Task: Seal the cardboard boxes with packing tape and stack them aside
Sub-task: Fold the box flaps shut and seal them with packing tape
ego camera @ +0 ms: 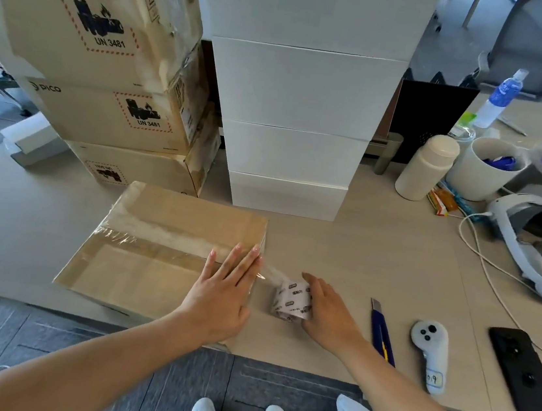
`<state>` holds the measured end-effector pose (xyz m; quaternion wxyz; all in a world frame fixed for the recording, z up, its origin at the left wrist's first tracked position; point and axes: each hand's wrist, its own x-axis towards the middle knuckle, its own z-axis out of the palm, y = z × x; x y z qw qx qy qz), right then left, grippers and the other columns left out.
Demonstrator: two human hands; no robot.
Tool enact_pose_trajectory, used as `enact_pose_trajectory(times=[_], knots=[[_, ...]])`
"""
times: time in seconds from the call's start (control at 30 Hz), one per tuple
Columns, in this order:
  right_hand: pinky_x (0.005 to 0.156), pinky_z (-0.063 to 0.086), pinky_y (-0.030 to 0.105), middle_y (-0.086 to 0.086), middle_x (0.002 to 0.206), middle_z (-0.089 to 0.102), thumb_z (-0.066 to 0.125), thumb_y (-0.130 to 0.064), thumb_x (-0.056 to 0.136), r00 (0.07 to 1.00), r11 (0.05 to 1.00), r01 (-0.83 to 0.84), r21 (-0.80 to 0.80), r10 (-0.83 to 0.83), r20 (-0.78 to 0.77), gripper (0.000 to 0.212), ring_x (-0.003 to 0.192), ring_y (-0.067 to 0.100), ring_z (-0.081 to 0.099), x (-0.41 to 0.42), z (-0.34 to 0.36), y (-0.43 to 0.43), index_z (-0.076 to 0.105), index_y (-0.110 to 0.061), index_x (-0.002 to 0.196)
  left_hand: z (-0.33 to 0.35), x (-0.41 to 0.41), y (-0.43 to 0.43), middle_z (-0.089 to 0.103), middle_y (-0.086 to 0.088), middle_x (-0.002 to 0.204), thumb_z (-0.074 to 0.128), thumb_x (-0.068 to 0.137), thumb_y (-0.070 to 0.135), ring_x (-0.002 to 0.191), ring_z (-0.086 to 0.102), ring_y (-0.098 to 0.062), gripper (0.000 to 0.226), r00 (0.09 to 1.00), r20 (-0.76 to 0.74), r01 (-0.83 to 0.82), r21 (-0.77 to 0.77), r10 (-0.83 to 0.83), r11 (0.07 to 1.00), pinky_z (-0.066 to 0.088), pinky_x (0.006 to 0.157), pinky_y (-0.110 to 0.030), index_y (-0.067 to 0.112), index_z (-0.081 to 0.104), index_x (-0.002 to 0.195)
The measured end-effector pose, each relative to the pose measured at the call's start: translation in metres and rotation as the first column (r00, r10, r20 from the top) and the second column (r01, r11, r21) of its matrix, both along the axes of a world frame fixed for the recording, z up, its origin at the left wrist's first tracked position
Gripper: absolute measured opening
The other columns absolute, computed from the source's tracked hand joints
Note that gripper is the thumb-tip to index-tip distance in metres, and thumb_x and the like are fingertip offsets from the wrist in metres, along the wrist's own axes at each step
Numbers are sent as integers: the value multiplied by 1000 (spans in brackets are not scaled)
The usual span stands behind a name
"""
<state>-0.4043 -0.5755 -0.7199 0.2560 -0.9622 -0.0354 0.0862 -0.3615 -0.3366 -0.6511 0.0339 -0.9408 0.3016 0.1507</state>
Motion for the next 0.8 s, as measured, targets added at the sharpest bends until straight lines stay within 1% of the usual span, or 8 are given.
enact_pose_trajectory(times=[0.13,0.33,0.47,0.53,0.57,0.63,0.7,0.8], knots=[[94,43,27,-3,129,48,68,-25,85,1000,1000,9,-16,-10,-19,63,111,14,46,-1,-6,-7,35,-19,138,4,-4,-14,-36,-3,158,25,99,35,145,-32,-32,72,999,0,-49,89,49,995,-6,120,-61,24,-17,156],[100,37,31,-7,130,48,64,-56,82,997,995,-53,-85,49,-58,75,112,15,46,2,-19,-6,29,-25,140,6,-14,-37,-45,-12,149,34,100,31,128,-49,-45,73,983,51,-180,168,174,969,-22,115,-58,31,-14,155],[100,35,34,-7,131,51,63,-61,79,998,995,-54,-83,52,-30,78,115,17,48,3,-25,-10,28,-27,140,2,-41,-51,-17,-4,164,30,94,25,147,-30,-21,65,986,87,-108,-307,141,946,-8,124,-43,27,17,158],[102,33,36,-7,133,50,62,-62,80,997,994,-68,-80,65,-41,78,118,19,47,5,-24,-13,28,-27,141,1,-62,-68,13,14,164,41,99,21,151,0,-2,54,952,-158,-306,-574,264,759,9,123,-25,32,35,151],[104,32,37,-7,134,49,62,-62,80,996,993,-79,-88,74,-52,78,120,20,47,5,-23,-16,28,-27,142,2,-71,-76,30,19,157,47,100,20,144,20,6,49,863,-353,-505,-617,361,604,22,118,-18,36,43,145],[105,31,37,-5,137,49,62,-60,82,995,990,-93,-109,89,-40,78,121,21,47,6,-20,-21,28,-26,143,-4,-79,-88,57,16,134,56,99,23,114,51,8,34,546,-684,-825,-540,485,167,43,90,-14,37,55,130],[105,30,37,-4,137,50,61,-59,83,994,986,-112,-124,111,-16,77,122,22,48,7,-18,-24,29,-25,144,-20,-77,-94,60,9,121,61,97,31,100,55,-2,30,248,-822,-914,-375,512,-159,41,77,-20,28,54,126],[107,26,38,-6,140,47,58,-60,85,990,978,-138,-153,134,-40,77,126,23,45,8,-20,-26,25,-26,146,-46,-68,-98,56,11,125,67,91,42,111,52,-10,48,147,-863,-918,-301,483,-259,38,91,-28,29,48,134]])
